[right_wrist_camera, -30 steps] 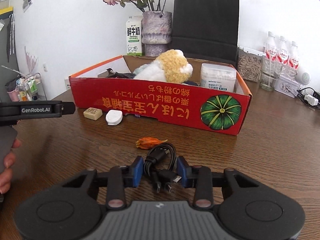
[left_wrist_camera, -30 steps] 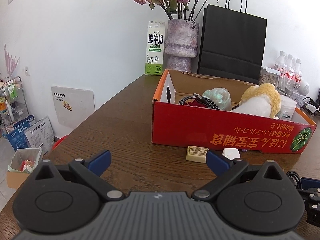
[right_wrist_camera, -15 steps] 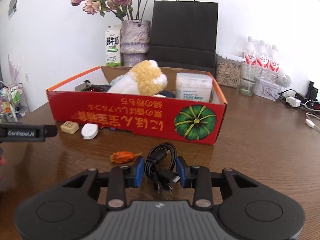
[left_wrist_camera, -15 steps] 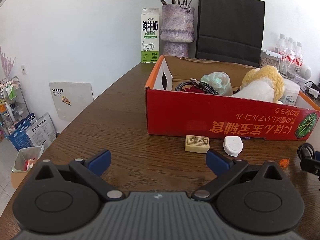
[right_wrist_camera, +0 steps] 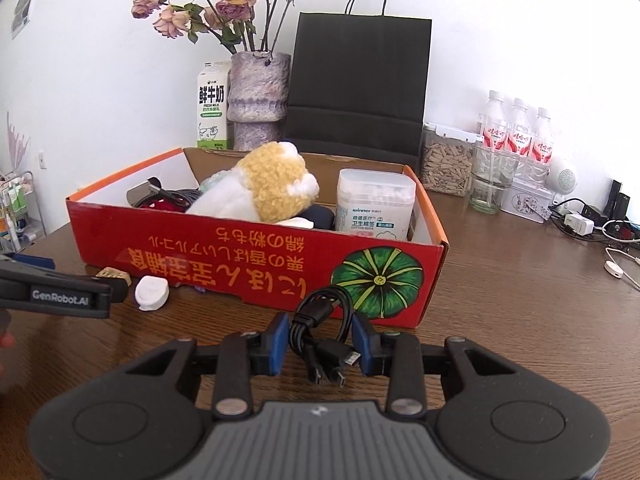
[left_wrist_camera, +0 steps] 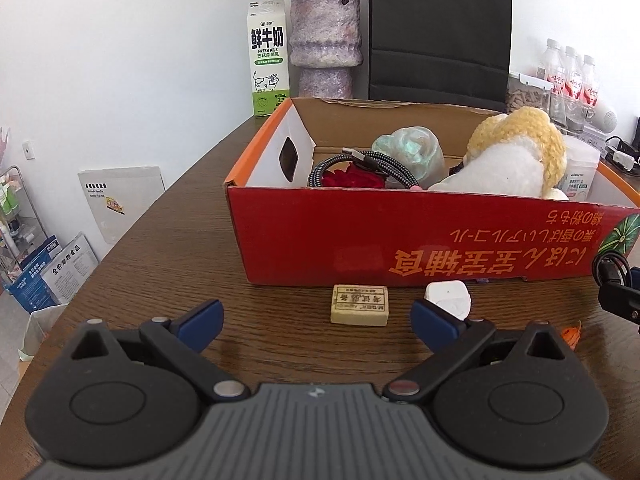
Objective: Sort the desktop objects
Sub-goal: 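Grasp the tan rectangular block with the left gripper while the right holds the cord, then carry the power cord and tan block over the box with both grippers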
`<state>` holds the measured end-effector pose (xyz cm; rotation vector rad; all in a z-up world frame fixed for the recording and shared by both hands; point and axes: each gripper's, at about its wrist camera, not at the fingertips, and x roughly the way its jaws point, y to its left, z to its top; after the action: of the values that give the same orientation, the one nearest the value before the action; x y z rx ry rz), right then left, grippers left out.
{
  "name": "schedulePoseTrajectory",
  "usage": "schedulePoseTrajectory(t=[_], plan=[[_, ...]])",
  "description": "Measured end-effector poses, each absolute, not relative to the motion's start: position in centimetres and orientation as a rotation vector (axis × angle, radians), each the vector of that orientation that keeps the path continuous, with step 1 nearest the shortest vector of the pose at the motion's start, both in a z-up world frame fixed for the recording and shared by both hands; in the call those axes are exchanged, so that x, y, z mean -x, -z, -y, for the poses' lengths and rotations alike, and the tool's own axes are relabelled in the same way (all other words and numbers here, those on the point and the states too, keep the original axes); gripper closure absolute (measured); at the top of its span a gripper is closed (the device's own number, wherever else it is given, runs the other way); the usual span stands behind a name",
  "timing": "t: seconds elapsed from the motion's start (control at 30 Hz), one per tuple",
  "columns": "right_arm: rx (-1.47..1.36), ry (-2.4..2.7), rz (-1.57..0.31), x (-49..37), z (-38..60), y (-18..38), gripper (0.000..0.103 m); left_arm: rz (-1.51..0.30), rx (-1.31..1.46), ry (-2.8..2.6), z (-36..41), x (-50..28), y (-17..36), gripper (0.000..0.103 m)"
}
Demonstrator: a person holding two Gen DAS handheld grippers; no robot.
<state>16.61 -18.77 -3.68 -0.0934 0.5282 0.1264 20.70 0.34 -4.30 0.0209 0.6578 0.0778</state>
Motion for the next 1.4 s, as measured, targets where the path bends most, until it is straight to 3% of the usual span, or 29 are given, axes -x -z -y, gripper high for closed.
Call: schedulePoseTrajectory(t=[0.13,0.23,0.27,0.37,0.4,1.4], plan=[[0.098,-0.132,-0.521,-16.5,18.7,3.7,0.070,-0.676,-0.018,-0.082,-0.3,-21.2,4.5,0.008],[0.099,-0.134,-0.519,-16.5,18.6,3.6,0.070,-0.670,0.001,-0.068,-0.4,-21.2,4.5,0.021],[0.099,-0.134,-0.519,-16.5,18.6,3.6,0.070,-0.666,0.001,-0.059,-0.4,-21.1,4.4,0.029],[0.098,-0.133,-0.517,-16.4,18.6,3.7,0.070,-0.644,-0.014,-0.012,0.1,-20.6,4.2,0.069],[0.097,-0.133,-0.515,-16.4,18.6,3.7,0.070,-0.639,-0.019,0.002,0.2,-20.5,4.2,0.072],[0.083,-0.137,-0.266,-13.4,18.9,1.3,0.070,-0.437,0.114,-0.033,-1.9,-17.5,0.5,0.072]])
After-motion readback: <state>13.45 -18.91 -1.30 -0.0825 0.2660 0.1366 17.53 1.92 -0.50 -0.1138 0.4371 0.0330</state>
